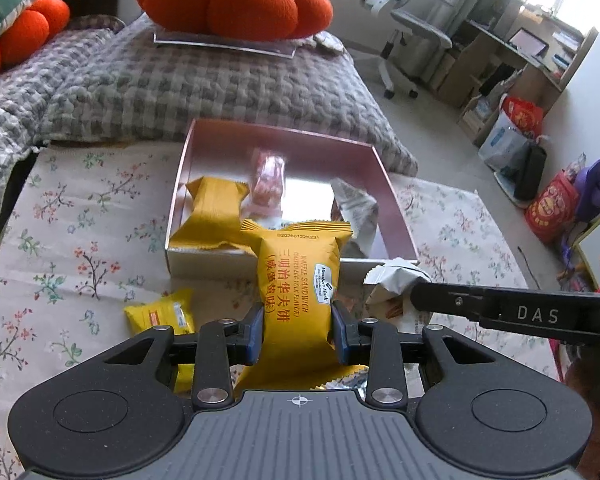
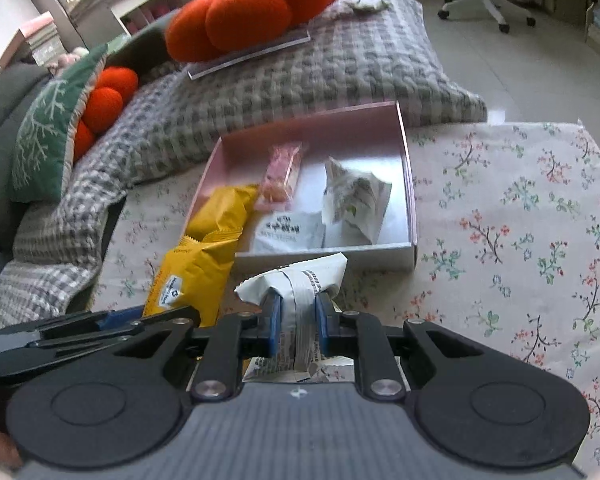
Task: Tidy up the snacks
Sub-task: 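Carry the yellow sandwich bag and white paper snack over the pink box with both tools, then open both tools to drop the sandwich bag and paper snack into the box, then move the left tool toward the yellow square packet while the right tool approaches the snack pile, then grasp the yellow square packet with the left tool while the right tool grasps the orange lotus cookie packet, then carry the yellow packet and lotus cookie packet over the pink box with both tools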
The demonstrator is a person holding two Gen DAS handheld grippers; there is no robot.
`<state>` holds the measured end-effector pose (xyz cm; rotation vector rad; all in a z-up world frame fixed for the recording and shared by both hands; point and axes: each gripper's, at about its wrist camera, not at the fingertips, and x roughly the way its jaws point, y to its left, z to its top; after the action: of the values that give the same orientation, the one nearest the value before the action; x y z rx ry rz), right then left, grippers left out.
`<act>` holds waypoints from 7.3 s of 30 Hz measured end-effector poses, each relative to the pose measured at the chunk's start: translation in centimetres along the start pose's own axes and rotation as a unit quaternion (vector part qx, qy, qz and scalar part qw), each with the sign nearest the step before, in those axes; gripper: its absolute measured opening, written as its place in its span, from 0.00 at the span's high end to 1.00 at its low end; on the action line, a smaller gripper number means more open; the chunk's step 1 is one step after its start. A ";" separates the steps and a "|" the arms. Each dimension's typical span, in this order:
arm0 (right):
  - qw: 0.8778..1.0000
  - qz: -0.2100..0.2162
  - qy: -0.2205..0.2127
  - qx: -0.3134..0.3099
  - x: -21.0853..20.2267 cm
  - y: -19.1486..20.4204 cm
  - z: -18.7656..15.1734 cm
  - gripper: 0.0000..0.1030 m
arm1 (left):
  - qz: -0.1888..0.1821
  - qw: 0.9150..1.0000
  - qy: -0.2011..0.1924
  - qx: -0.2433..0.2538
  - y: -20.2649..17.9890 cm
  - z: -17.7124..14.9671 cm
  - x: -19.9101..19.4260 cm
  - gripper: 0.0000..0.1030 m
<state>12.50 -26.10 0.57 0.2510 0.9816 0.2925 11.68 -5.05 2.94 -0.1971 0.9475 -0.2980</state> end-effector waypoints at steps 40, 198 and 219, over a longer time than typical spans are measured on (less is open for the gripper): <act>0.990 0.037 -0.052 0.125 4.7 -3.8 5.6 0.76 | 0.009 0.998 -0.066 -0.010 0.5 6.2 5.7 0.66; 0.960 0.010 0.154 -0.236 3.8 6.2 -7.1 0.66 | 0.122 0.984 0.077 -0.103 8.4 -1.0 6.2 0.60; 0.979 0.028 0.095 -0.180 1.3 5.6 -4.7 0.66 | 0.048 0.997 0.013 -0.058 5.5 -0.4 -1.2 0.64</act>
<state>8.51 -20.06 -1.00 -0.0824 1.0901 0.5463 11.59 0.53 2.04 -0.2539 0.9977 -0.1565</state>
